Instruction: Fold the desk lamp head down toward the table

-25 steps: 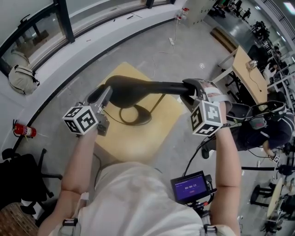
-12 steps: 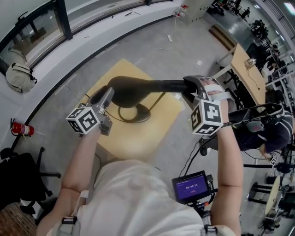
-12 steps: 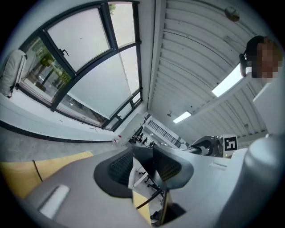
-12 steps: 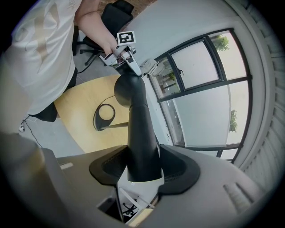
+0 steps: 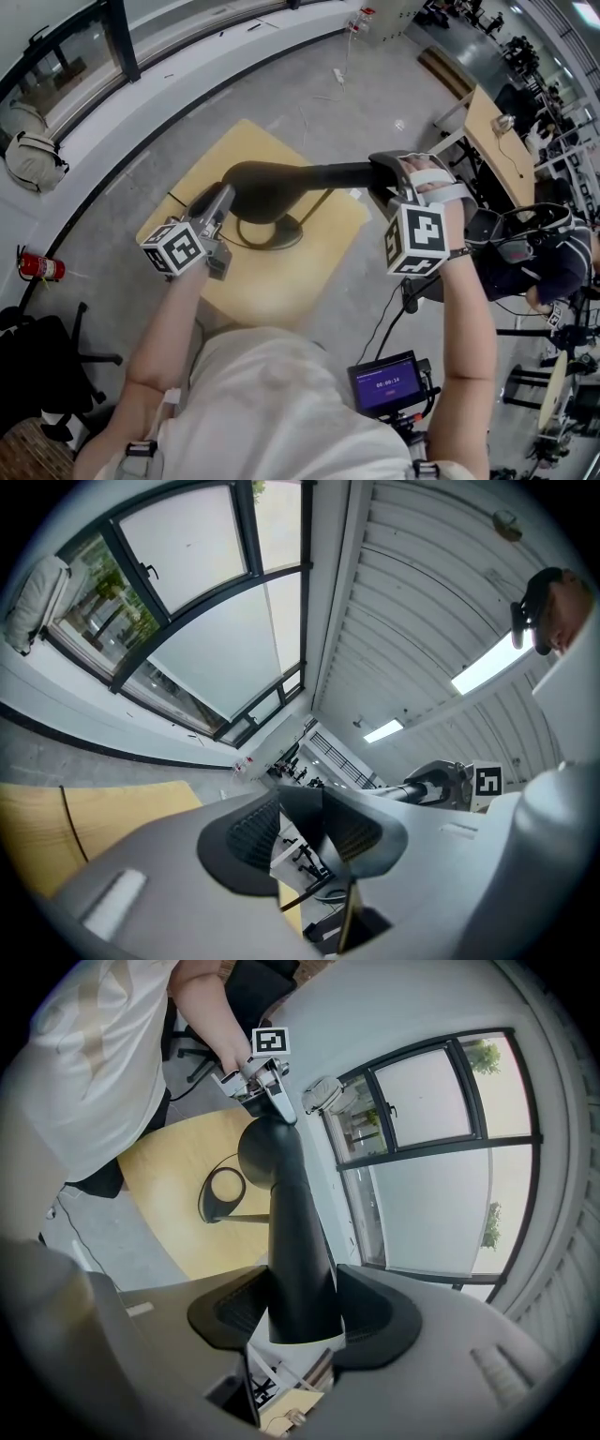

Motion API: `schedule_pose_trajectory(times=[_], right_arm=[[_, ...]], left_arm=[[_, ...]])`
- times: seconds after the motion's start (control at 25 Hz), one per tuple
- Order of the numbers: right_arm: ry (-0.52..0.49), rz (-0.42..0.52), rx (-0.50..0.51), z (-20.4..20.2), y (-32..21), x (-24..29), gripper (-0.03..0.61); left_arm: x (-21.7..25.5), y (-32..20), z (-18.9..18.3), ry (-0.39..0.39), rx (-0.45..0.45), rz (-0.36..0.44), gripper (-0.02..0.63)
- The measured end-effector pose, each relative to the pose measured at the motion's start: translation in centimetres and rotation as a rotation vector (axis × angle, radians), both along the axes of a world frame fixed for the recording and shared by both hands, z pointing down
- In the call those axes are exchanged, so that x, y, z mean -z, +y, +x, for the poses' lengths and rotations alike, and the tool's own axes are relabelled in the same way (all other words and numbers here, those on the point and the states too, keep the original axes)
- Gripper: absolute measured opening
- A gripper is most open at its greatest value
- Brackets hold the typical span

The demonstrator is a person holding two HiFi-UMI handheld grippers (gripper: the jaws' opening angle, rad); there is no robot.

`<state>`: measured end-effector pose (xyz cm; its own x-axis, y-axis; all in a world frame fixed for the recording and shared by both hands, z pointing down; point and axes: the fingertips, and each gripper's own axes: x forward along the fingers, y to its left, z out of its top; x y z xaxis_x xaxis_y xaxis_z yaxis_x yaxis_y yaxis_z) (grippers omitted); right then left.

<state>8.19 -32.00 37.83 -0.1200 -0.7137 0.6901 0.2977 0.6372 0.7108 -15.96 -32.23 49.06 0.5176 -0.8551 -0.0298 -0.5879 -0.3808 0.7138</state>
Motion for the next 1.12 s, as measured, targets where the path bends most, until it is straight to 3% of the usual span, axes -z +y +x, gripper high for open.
schedule_pose_trajectory(times=[0.64, 1.12], right_arm=[[0.124, 0.032, 0.012, -0.6, 0.6, 0.4, 0.241], [0.222, 0.056, 0.016, -0.9, 0.5, 0.7, 0.245]], left_arm=[[-3.3, 0.4, 1.8, 0.107, -0.028, -0.018, 0.143], [-5.4, 0.1, 3.6, 0.132, -0.069, -0.051, 0.143]])
